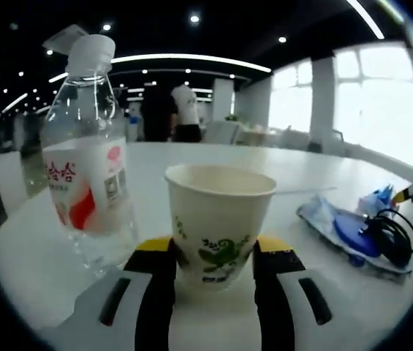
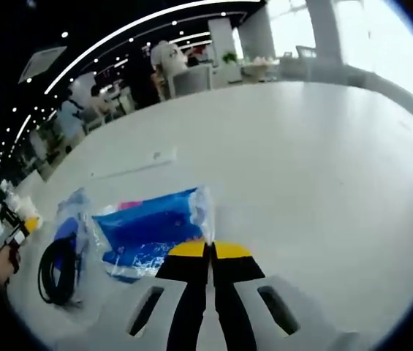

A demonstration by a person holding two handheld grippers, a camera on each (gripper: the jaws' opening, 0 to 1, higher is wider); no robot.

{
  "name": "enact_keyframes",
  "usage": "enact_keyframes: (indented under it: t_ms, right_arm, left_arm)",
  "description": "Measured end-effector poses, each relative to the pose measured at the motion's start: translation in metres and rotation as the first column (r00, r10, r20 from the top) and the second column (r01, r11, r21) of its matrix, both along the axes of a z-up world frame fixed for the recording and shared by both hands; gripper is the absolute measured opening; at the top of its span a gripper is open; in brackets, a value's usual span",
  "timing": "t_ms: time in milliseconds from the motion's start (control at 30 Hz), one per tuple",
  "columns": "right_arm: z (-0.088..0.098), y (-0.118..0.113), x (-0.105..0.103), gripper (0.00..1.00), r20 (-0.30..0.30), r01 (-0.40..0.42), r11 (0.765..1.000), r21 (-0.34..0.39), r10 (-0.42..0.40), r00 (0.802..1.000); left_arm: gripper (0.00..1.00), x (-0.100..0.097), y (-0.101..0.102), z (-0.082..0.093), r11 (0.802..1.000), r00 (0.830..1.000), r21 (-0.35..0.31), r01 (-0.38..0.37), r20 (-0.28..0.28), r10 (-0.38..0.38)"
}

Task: Arrange the tabletop items into an orderly group along one side of the table until the central work area is clear of visible clutter.

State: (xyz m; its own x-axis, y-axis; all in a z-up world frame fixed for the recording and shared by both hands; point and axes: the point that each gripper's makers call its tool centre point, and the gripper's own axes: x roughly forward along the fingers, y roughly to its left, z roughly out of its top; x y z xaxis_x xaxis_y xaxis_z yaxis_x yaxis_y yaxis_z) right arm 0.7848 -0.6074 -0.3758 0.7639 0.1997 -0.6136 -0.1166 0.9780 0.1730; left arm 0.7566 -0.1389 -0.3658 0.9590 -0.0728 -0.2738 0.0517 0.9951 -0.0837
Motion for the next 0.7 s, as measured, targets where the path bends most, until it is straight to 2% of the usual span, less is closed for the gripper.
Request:
enact_keyframes:
  t_ms: [100, 233, 333, 500, 700]
  right_arm:
    - [-0.001, -0.002, 0.002, 0.02, -0.004, 0.018, 1.000, 0.016, -0.018, 1.000]
    - [-0.004, -0.004, 0.002, 0.02, -0.007, 0.009, 1.000, -0.015, -0.009, 1.000]
    - [-0.005, -0.004, 0.002, 0.02, -0.009, 0.005, 1.000, -0.021, -0.005, 1.000]
    - [-0.010, -0.004, 0.002, 0.03, -0.019, -0.008, 0.999, -0.040, 0.007, 1.000]
    - [-0.009, -0.003, 0.001, 0.05, -0.024, 0.003, 1.000, -0.021, -0.004, 1.000]
  left_arm:
    - [0.38, 0.000, 0.001, -0.002, 1.000, 1.000, 0.000, -0.007, -0.008, 0.007]
    - [0.38, -0.002, 0.005, -0.009, 0.999, 0.999, 0.027, -0.021, -0.027, 0.021]
    - [0.38, -0.001, 0.008, -0.011, 0.999, 0.999, -0.003, -0.034, -0.023, 0.034]
    - [0.38, 0.002, 0.007, -0.011, 0.999, 0.999, 0.008, -0.033, -0.028, 0.033]
    - [0.37, 0.000, 0.008, -0.023, 0.999, 0.996, 0.006, -0.042, -0.078, 0.043]
